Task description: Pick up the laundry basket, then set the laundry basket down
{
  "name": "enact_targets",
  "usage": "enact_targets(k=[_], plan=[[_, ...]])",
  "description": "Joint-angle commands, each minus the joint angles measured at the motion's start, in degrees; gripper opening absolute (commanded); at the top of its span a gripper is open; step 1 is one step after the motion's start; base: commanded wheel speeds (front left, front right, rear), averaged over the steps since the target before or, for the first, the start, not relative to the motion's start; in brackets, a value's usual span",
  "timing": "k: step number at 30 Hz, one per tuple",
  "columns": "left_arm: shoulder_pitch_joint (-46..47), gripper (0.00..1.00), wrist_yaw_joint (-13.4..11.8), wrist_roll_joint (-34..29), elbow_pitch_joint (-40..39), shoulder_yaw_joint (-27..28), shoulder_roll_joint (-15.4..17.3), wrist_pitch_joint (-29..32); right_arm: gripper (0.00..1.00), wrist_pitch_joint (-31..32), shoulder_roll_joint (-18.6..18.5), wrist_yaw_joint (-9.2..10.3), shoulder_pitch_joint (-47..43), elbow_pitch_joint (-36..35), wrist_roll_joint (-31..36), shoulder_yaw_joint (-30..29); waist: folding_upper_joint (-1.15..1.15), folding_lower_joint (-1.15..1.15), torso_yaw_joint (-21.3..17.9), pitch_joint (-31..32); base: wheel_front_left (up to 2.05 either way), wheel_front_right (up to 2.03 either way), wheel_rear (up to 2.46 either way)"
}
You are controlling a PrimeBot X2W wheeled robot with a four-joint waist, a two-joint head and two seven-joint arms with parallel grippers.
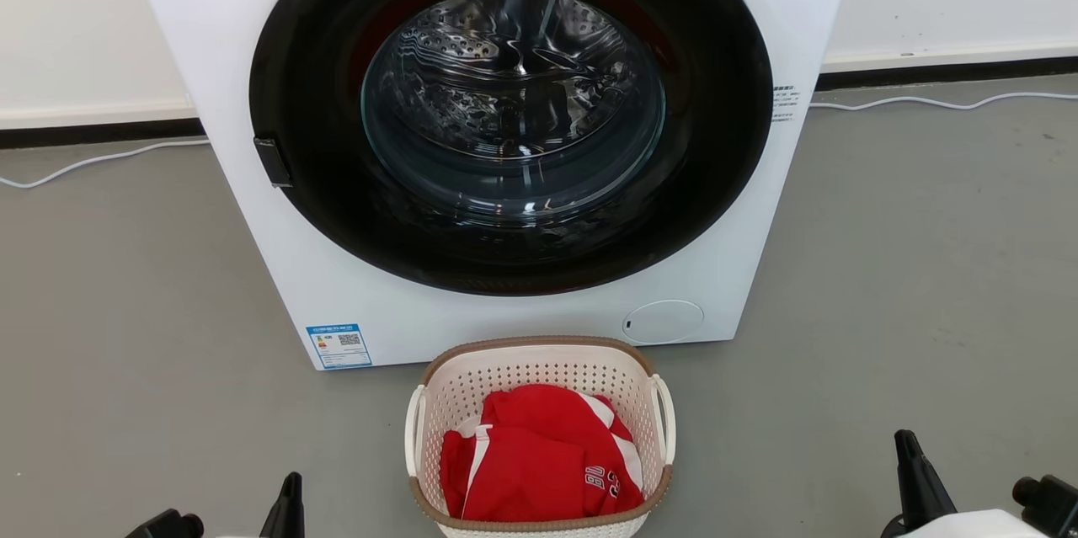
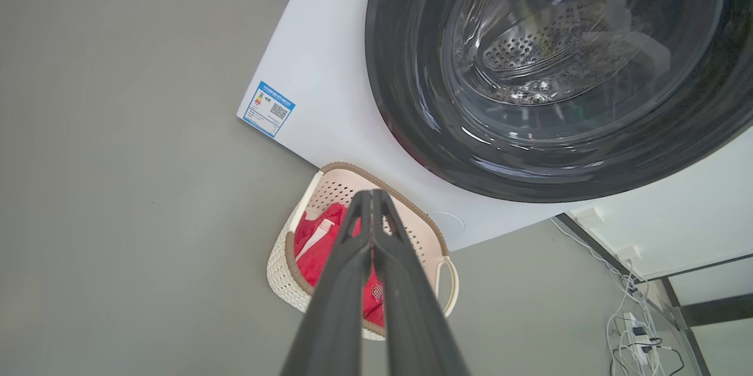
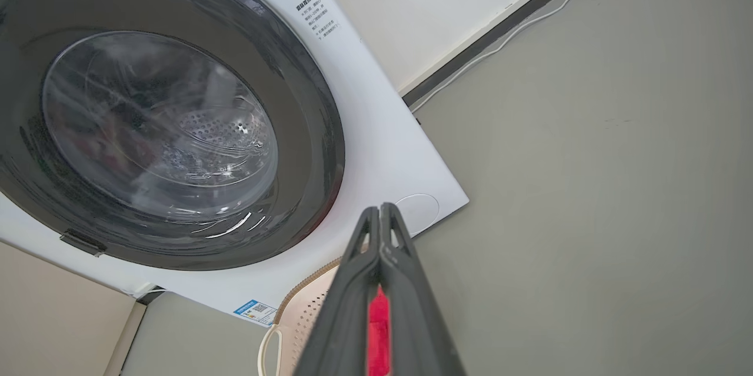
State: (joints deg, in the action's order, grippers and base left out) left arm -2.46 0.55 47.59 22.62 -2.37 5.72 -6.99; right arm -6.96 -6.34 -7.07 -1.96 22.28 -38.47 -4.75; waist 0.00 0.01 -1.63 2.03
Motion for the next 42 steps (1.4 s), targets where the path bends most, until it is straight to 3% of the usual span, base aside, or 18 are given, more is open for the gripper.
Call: enact_targets(k=[1, 42], plan=[[3.4, 0.0, 0.5, 1.4, -1.7, 1.1, 0.4, 0.2, 0.0, 0.5, -0.5, -0.15, 3.5, -2.0, -1.4, 0.2, 0.0, -0.01, 0.0, 0.0, 0.0, 0.0, 0.0], [6.4, 0.0, 4.1, 26.0, -5.6, 5.5, -1.4, 7.8, 0.0, 7.9, 1.8, -0.3, 6.2, -5.6, -31.2, -0.9, 0.0, -0.01, 0.9, -1.3, 0.0, 0.0, 0.0]])
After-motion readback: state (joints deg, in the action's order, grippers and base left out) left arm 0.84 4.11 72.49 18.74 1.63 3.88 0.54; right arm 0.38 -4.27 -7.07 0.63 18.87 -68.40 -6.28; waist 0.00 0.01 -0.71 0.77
